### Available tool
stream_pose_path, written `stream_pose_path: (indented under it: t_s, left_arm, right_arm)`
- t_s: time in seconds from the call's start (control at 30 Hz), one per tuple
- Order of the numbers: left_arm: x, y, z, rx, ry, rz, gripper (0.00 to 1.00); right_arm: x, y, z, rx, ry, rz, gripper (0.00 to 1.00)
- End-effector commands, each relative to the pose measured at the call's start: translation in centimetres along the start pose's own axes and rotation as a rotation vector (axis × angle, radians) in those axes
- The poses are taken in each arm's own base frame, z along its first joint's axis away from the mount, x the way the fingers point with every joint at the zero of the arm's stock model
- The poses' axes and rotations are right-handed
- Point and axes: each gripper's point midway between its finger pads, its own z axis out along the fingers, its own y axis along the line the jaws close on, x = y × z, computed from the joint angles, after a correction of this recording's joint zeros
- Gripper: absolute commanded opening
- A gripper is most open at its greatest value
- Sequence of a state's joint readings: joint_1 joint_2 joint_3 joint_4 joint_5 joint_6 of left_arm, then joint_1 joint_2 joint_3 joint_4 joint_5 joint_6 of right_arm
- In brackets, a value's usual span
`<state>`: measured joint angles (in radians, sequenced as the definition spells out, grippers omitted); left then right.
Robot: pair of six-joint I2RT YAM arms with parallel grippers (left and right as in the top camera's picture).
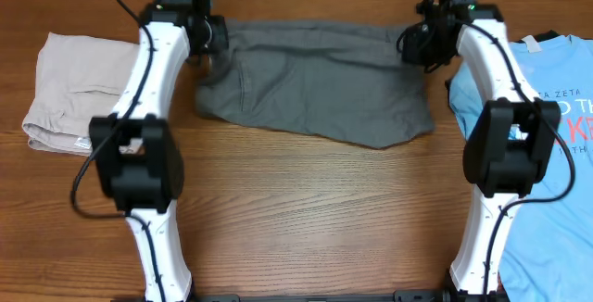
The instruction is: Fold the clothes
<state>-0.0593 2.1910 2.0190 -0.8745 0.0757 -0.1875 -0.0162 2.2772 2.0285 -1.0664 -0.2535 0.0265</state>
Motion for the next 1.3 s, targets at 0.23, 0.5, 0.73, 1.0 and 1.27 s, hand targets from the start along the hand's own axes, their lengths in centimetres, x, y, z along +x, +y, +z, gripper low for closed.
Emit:
stream_pose_path:
  t_s: [0.23, 0.5, 0.73, 1.0, 1.27]
  left_arm:
    - [6.0, 0.4, -10.7, -0.053, 0.210, -0.032, 0.04]
    - [10.1, 2.1, -11.4, -0.145, 0.371, -0.066, 0.04]
    - [12.1, 2.4, -11.7, -0.167, 0.454, -0.086, 0.04]
    - [16.6, 3.3, -10.9, -0.214, 0.620, -0.125, 0.04]
    - [21.9, 4.5, -9.9, -0.261, 0.794, -0.132, 0.04]
  right_arm:
    - [7.2, 2.4, -11.8, 0.032, 0.173, 0.034, 0.04]
    - [11.6, 2.2, -12.5, 0.043, 0.352, 0.074, 0.04]
    - [16.4, 1.8, -12.3, 0.058, 0.466, 0.127, 0.04]
    - [22.1, 1.2, -11.9, 0.084, 0.526, 0.214, 0.04]
    - [28.4, 0.1, -9.5, 0.093, 0.686, 0.269, 0.04]
